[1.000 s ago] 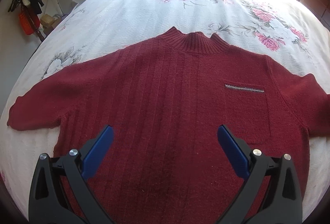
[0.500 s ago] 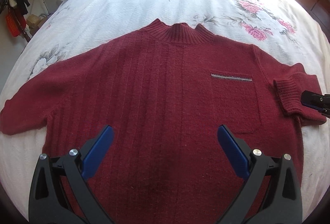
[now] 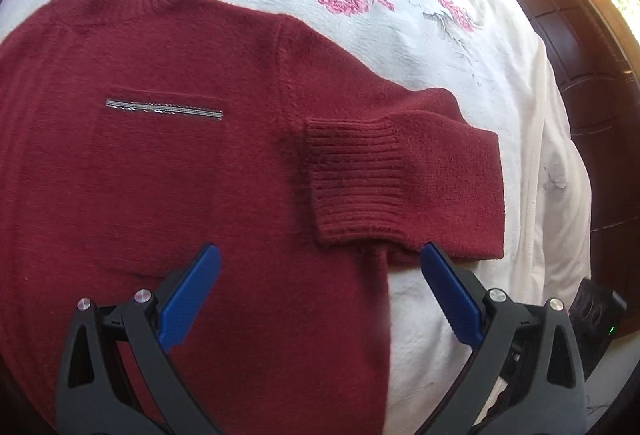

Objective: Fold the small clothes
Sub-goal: 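Carry the sleeve across the sweater body and open the right gripper, then grasp the cuff of the folded sleeve with the left gripper and lift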

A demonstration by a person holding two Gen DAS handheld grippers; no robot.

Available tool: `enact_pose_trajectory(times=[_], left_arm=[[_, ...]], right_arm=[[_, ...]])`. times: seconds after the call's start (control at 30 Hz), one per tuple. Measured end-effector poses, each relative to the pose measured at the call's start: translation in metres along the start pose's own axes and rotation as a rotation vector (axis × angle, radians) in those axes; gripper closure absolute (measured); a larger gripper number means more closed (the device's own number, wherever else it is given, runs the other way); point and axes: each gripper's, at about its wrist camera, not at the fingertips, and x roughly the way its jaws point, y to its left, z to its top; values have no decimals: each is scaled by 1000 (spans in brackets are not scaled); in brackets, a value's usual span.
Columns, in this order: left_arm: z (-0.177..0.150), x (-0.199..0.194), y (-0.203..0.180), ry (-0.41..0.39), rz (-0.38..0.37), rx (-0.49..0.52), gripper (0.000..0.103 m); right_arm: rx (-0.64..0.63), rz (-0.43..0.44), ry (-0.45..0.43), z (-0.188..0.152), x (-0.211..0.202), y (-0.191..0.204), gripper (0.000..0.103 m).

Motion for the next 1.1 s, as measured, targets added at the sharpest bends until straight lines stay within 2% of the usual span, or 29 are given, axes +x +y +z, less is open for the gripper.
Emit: enact_pose_trajectory(times=[0.07,0.13,0.2,0.23,0.3,0.33,0.37,0.4,0.53,0.63,0.77,0.83,1.1], left_arm=[[4,9,-2,11,-25,-39,5],[8,14,-5,8,-26,-54,11],[10,16,-7,13,-21,-59,34],[11,16,-8,16,-22,-67,39],[13,16,-10,15,-29,-79,59],[13,14,-10,12,-31,-81,64],[13,12,-10,11,-59,-83,76],[12,8,-7,10,-89,-90,81],[7,-24,0,-74,-131,-96,84],[5,-53,13,-136,-129,-78,85],[5,-88,44,-199,-77,-74,85],[7,-103,61,-224,-33,-76,85],[13,-151,138,-295,60,-144,85]], right_arm=[[-10,-8,-8,-9,-3,-4,77],[-23,-15,-16,-15,-6,-5,77],[-28,-19,-23,-18,-8,-6,77],[-27,-20,-26,-19,-8,-6,77],[-21,-21,-33,-19,-9,-5,76],[-19,-21,-35,-20,-9,-4,76],[-19,-21,-37,-20,-10,-4,76],[-19,-21,-38,-18,-9,-2,76],[-17,-25,-43,-19,-11,5,76],[-15,-21,-49,-19,-18,7,76],[-5,12,-56,-12,-22,9,75],[17,31,-55,-6,-18,12,72],[69,99,-53,25,10,39,57]])
